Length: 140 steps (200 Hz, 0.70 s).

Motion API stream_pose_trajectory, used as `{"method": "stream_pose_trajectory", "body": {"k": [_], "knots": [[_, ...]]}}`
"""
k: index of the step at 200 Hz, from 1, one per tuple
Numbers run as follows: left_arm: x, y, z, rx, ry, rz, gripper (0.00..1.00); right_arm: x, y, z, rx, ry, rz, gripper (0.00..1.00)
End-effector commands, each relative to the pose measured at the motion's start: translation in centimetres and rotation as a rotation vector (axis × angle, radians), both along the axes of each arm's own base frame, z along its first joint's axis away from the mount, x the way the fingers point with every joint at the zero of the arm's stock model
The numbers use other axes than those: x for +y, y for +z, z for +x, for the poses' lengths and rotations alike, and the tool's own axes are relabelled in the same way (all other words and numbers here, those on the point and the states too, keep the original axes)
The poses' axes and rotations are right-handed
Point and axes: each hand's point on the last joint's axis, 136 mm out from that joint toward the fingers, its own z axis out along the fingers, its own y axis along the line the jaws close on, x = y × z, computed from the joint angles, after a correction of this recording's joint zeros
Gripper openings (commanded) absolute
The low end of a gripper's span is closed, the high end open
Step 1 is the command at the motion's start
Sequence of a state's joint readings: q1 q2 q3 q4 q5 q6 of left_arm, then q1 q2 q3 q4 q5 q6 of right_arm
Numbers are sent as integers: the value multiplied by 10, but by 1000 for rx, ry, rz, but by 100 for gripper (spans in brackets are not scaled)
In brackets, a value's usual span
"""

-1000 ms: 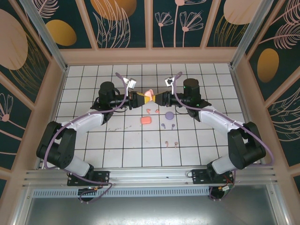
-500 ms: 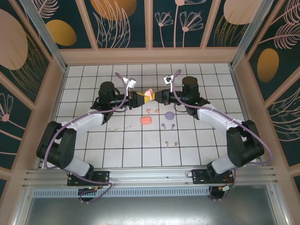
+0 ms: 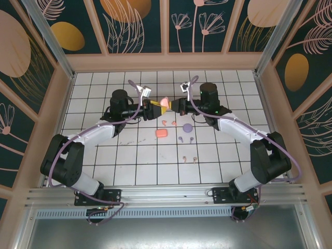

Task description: Insert the wireless bluetooth earbuds into the charging case

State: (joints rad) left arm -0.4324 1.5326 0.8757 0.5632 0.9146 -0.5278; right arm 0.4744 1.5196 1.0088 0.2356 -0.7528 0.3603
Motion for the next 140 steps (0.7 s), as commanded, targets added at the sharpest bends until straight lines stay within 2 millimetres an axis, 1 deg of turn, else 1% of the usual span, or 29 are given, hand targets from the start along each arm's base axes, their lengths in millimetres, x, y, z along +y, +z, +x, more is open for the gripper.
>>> {"method": "stream_pose_trajectory", "body": {"k": [1, 6, 9, 11, 14, 33, 58, 78, 109, 121, 127, 129, 131, 140], "knots": [[1, 2, 12, -73, 41, 89, 64, -3, -6, 16, -45, -43, -121, 0], [1, -1, 14, -80, 47, 112, 66, -5, -9, 19, -46, -50, -149, 0], [2, -7, 13, -71, 47, 132, 68, -5, -11, 21, -48, -53, -166, 0], [2, 1, 16, -90, 51, 132, 68, -5, -12, 22, -50, -53, -175, 0], [2, 2, 18, -96, 53, 142, 69, -6, -13, 24, -56, -57, -189, 0], [4, 1, 23, -126, 61, 220, 75, -12, -25, 32, -67, -75, -280, 0], [9, -3, 28, -158, 57, 323, 77, -22, -38, 41, -101, -88, -405, 0], [11, -12, 32, -153, 29, 409, 77, -28, -45, 43, -138, -78, -480, 0], [12, -27, 38, -133, -18, 508, 73, -32, -45, 40, -189, -44, -523, 0], [10, -31, 40, -124, -41, 527, 69, -32, -44, 40, -199, -36, -523, 0], [9, -27, 40, -129, -53, 528, 67, -31, -44, 39, -203, -29, -524, 0], [8, -35, 42, -111, -62, 537, 66, -31, -44, 39, -203, -26, -523, 0], [8, -37, 42, -105, -69, 540, 65, -31, -45, 38, -203, -24, -524, 0], [6, -40, 43, -93, -93, 548, 62, -31, -46, 38, -204, -17, -525, 0]]}}
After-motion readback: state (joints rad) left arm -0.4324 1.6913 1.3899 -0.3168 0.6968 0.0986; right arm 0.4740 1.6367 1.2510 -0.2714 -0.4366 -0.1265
